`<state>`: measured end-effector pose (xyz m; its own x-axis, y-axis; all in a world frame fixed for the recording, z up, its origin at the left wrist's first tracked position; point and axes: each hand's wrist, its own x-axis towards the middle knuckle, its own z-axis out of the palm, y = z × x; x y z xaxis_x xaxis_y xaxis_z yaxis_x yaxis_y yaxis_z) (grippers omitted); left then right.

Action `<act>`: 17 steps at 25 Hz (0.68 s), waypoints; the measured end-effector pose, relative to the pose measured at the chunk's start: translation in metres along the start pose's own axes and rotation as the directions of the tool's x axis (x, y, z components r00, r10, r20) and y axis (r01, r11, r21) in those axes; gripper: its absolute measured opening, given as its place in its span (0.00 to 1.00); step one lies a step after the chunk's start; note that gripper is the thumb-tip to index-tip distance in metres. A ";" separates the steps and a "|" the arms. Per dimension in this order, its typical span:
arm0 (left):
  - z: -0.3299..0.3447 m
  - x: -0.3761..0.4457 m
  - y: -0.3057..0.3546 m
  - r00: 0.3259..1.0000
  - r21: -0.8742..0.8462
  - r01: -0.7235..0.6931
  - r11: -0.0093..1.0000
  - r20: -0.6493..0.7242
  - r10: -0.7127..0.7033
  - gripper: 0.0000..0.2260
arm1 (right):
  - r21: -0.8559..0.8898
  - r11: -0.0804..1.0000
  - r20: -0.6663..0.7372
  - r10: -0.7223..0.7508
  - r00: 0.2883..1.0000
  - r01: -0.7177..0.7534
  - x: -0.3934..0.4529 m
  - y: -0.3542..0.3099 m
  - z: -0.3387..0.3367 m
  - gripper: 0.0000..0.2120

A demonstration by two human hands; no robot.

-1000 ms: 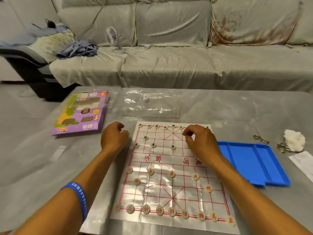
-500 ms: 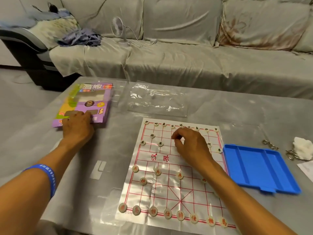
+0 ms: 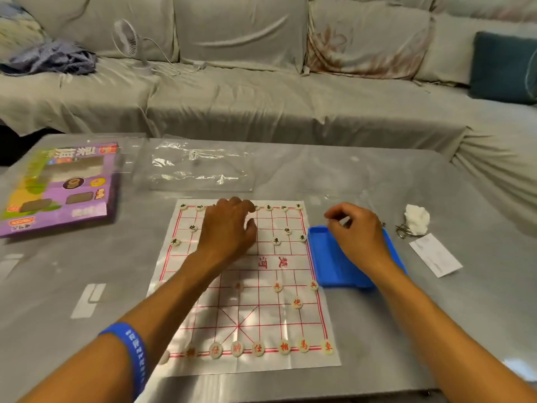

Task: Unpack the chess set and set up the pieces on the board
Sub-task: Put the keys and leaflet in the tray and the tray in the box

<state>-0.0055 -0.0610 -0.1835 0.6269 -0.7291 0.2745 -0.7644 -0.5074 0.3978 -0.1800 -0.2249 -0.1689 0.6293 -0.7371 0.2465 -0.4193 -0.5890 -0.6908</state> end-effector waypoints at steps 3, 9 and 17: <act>0.032 0.001 0.067 0.957 -0.060 -0.251 0.966 0.136 0.257 0.15 | -0.128 0.981 -0.187 0.119 0.975 -0.144 0.027 0.060 -0.047 0.12; 0.071 0.009 0.101 0.847 -0.004 -0.392 0.920 0.390 0.362 0.16 | -0.579 0.771 0.110 0.397 0.911 -0.266 0.048 0.144 -0.076 0.15; 0.079 0.005 0.100 0.838 -0.012 -0.398 0.917 0.402 0.369 0.17 | -0.219 0.905 -0.023 0.370 0.929 -0.366 0.033 0.135 -0.090 0.05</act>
<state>-0.0907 -0.1518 -0.2117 0.1826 -0.9829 0.0255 -0.9489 -0.1694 0.2664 -0.2748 -0.3586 -0.1927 0.4143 -0.9101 -0.0113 -0.7527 -0.3357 -0.5663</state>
